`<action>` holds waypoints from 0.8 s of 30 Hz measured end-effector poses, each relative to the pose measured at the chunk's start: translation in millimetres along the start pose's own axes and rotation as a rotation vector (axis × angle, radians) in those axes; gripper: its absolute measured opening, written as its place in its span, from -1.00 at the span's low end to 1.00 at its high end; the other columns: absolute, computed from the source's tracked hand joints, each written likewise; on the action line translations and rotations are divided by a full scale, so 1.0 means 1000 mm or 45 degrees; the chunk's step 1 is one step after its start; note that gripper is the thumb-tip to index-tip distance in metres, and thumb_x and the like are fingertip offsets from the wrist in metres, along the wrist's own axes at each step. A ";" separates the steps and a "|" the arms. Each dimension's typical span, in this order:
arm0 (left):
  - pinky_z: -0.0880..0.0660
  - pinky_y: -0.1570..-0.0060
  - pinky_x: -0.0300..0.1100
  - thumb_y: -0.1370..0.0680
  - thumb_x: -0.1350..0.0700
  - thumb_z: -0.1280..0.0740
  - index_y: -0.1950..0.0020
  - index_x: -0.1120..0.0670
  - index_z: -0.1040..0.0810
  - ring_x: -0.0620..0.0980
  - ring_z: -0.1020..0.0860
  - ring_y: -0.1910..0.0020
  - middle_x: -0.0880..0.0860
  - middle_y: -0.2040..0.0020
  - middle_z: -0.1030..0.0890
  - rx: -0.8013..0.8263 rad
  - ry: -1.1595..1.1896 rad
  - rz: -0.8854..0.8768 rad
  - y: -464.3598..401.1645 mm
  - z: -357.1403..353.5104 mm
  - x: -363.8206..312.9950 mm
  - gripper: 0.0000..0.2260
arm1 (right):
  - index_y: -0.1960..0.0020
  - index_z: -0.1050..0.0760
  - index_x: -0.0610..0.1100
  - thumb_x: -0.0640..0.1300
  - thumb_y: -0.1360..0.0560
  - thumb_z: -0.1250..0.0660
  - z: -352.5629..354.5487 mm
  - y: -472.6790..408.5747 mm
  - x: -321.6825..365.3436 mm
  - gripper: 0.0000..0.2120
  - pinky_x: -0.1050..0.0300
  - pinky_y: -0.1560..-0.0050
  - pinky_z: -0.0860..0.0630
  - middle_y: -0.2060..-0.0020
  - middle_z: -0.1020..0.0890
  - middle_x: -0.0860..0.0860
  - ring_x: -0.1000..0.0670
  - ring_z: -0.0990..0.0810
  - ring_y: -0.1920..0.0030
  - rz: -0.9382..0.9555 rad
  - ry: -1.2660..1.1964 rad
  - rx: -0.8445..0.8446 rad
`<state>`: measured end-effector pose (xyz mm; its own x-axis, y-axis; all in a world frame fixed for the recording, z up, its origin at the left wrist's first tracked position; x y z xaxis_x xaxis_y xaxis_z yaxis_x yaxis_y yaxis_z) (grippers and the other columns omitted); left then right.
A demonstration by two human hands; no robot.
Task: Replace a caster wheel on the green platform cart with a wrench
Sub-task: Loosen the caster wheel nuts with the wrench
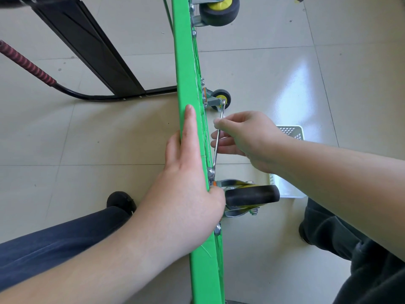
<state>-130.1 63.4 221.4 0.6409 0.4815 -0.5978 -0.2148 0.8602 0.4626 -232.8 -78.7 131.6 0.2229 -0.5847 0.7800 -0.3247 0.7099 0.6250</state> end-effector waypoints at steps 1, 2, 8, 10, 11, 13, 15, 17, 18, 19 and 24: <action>-0.54 0.15 -0.24 -0.57 0.13 -0.34 -0.46 -0.45 0.52 -0.13 -0.52 0.04 -0.42 -0.55 0.10 -0.001 0.008 0.003 0.000 0.000 0.000 0.05 | -0.05 -0.59 -0.26 -0.12 -0.61 -0.42 0.000 0.001 0.002 -0.81 0.01 0.11 -0.71 0.11 -0.68 -0.23 -0.13 -0.73 0.24 0.011 0.006 0.001; -0.55 0.10 -0.20 -0.57 0.13 -0.34 -0.47 -0.44 0.52 -0.13 -0.53 0.02 -0.41 -0.55 0.10 -0.005 0.021 0.005 0.000 0.000 0.000 0.05 | -0.04 -0.59 -0.26 -0.12 -0.61 -0.42 0.000 0.002 0.003 -0.82 0.01 0.11 -0.71 0.11 -0.68 -0.23 -0.13 -0.73 0.24 0.024 0.012 0.003; -0.55 0.16 -0.20 -0.56 0.14 -0.34 -0.48 -0.44 0.51 -0.12 -0.60 0.08 -0.39 -0.54 0.05 -0.008 0.028 -0.002 0.000 0.000 -0.001 0.05 | 0.02 -0.62 -0.21 -0.12 -0.61 -0.41 -0.001 0.015 0.007 -0.86 -0.02 0.05 -0.72 0.14 -0.71 -0.20 -0.20 -0.75 0.11 0.164 0.053 0.009; -0.50 0.22 -0.28 -0.55 0.14 -0.34 -0.48 -0.44 0.50 -0.14 -0.57 0.13 -0.40 -0.52 0.03 -0.010 0.017 -0.012 0.000 -0.001 0.000 0.05 | 0.00 -0.64 -0.19 -0.10 -0.60 -0.43 -0.001 0.021 0.008 -0.85 -0.05 0.01 -0.71 0.10 -0.72 -0.22 -0.23 -0.74 0.04 0.250 0.095 0.028; -0.50 0.21 -0.31 -0.55 0.14 -0.34 -0.48 -0.45 0.50 -0.16 -0.54 0.13 -0.41 -0.51 0.03 -0.011 0.022 -0.014 0.000 -0.001 0.000 0.05 | 0.00 -0.64 -0.18 -0.09 -0.59 -0.44 -0.001 0.024 0.008 -0.85 -0.06 -0.01 -0.71 0.09 -0.72 -0.22 -0.23 -0.74 0.04 0.293 0.116 0.044; -0.49 0.17 -0.29 -0.55 0.15 -0.34 -0.48 -0.45 0.50 -0.19 -0.45 0.10 -0.42 -0.50 0.04 -0.013 0.039 -0.015 0.000 -0.001 0.001 0.05 | 0.01 -0.64 -0.16 -0.09 -0.58 -0.45 -0.001 0.032 0.009 -0.87 -0.07 -0.05 -0.70 0.09 -0.72 -0.22 -0.20 -0.74 0.04 0.361 0.141 0.081; -0.47 0.19 -0.33 -0.55 0.15 -0.34 -0.48 -0.45 0.49 -0.18 -0.44 0.06 -0.43 -0.50 0.04 -0.011 0.046 -0.014 0.000 -0.001 0.001 0.05 | 0.03 -0.63 -0.16 -0.11 -0.58 -0.45 0.000 0.041 0.010 -0.89 -0.08 -0.09 -0.69 0.08 -0.72 -0.24 -0.12 -0.73 0.08 0.414 0.143 0.124; -0.44 0.25 -0.37 -0.54 0.15 -0.34 -0.47 -0.46 0.50 -0.14 -0.53 0.06 -0.42 -0.51 0.05 -0.008 0.045 -0.003 0.000 0.000 0.000 0.05 | 0.02 -0.63 -0.18 -0.12 -0.58 -0.45 0.002 0.050 0.009 -0.88 -0.12 -0.14 -0.67 0.07 -0.70 -0.25 -0.08 -0.70 0.06 0.471 0.155 0.164; -0.44 0.25 -0.36 -0.54 0.15 -0.34 -0.47 -0.46 0.50 -0.13 -0.56 0.05 -0.42 -0.51 0.05 -0.009 0.040 0.000 0.000 0.000 0.000 0.05 | 0.01 -0.63 -0.18 -0.10 -0.57 -0.46 0.004 0.054 0.007 -0.87 -0.15 -0.16 -0.66 0.08 -0.71 -0.24 -0.12 -0.72 0.03 0.501 0.170 0.180; -0.45 0.26 -0.36 -0.54 0.15 -0.34 -0.47 -0.46 0.50 -0.14 -0.58 0.05 -0.42 -0.51 0.05 -0.011 0.036 -0.001 0.000 0.000 0.000 0.05 | -0.01 -0.64 -0.17 -0.07 -0.55 -0.47 0.005 0.058 0.005 -0.83 -0.20 -0.18 -0.64 0.09 -0.72 -0.20 -0.18 -0.72 -0.01 0.529 0.190 0.195; -0.47 0.25 -0.41 -0.54 0.16 -0.34 -0.47 -0.47 0.49 -0.18 -0.47 0.11 -0.42 -0.52 0.05 -0.024 0.042 -0.014 0.000 -0.001 0.002 0.05 | 0.00 -0.66 -0.15 -0.10 -0.53 -0.48 0.010 0.073 -0.003 -0.88 -0.10 -0.20 -0.61 0.08 -0.74 -0.06 -0.05 -0.72 -0.02 0.674 0.272 0.259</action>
<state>-129.7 64.3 219.4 0.6184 0.4774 -0.6243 -0.2222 0.8682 0.4438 -266.2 -28.8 174.5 0.1560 -0.0655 0.9856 -0.6064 0.7813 0.1479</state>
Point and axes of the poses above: each hand's wrist, its own y-axis away from the middle knuckle, its own z-axis out of the back of the hand, x = y × z, the point moved 1 cm from there along -y, towards the middle knuckle
